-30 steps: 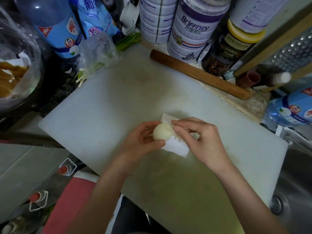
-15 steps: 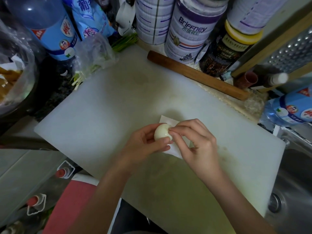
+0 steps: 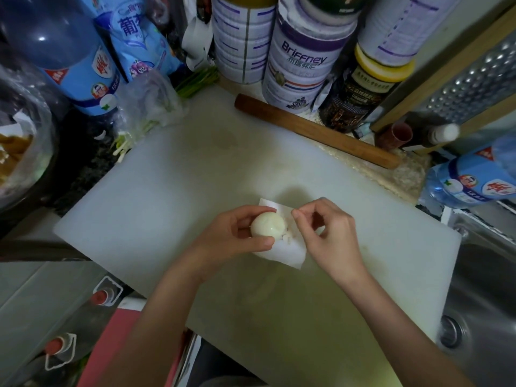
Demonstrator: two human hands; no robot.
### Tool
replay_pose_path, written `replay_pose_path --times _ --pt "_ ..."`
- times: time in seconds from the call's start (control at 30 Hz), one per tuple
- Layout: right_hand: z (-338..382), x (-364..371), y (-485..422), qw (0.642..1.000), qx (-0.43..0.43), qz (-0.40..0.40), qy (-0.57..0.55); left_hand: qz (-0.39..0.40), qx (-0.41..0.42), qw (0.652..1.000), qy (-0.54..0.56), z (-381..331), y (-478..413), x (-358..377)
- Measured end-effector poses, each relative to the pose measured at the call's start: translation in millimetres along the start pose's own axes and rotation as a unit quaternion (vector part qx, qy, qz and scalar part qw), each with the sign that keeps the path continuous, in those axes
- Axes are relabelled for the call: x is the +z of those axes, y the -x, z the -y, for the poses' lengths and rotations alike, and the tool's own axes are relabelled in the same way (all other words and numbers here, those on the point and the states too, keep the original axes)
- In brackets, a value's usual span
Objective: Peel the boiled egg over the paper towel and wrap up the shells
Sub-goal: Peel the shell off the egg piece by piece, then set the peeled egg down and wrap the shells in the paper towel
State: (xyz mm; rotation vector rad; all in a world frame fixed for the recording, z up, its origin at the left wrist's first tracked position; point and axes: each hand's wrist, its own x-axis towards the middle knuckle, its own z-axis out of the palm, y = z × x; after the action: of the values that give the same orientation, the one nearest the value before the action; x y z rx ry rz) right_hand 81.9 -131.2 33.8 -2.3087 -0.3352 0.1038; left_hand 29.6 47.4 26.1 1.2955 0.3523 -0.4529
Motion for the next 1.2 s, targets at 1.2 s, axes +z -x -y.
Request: replay_pose_path --times 1.2 --pt "-19 5 12 0.988 0.141 0.024 0.064 -0.044 0.236 0.798 -0.553 -14 -136 6"
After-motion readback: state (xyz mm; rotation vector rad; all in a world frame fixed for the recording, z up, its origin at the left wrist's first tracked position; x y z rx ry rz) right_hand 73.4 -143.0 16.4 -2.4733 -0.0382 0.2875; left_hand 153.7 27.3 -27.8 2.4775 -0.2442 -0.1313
